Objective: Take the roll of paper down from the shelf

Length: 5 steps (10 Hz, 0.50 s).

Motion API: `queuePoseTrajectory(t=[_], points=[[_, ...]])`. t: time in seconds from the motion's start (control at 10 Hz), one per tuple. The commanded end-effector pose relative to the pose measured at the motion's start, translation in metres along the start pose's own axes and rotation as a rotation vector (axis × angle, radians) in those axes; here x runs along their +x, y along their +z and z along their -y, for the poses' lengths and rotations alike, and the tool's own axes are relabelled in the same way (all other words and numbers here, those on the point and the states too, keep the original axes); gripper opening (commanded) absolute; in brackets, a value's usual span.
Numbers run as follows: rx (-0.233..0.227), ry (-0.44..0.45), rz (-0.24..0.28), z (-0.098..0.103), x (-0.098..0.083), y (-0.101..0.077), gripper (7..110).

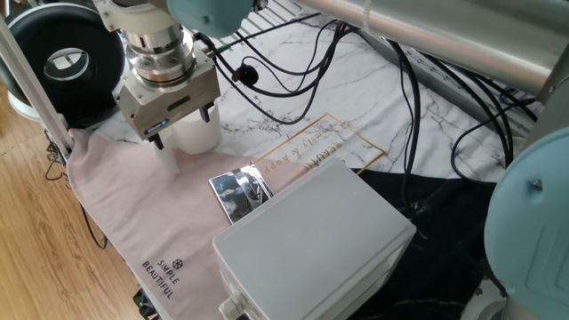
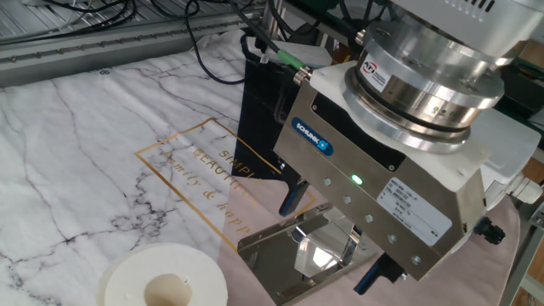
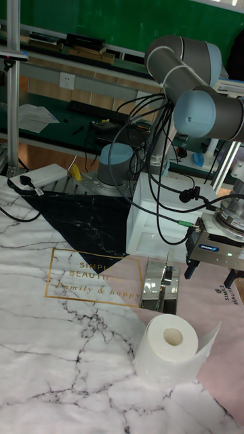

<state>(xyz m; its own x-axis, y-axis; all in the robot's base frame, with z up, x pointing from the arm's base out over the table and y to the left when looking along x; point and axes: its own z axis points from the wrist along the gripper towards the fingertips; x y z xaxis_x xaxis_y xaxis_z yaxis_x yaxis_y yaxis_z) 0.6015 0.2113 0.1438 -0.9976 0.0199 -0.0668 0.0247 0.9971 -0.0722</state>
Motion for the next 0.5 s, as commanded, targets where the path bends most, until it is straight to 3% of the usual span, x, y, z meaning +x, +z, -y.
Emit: queuePoseTrajectory(t=[0.0, 0.4], points=[[-0.006, 0.008, 0.005, -0.0008, -0.0023, 0.0002, 7], [-0.02, 0.012, 0.003, -0.0051, -0.0019, 0.0003, 7]])
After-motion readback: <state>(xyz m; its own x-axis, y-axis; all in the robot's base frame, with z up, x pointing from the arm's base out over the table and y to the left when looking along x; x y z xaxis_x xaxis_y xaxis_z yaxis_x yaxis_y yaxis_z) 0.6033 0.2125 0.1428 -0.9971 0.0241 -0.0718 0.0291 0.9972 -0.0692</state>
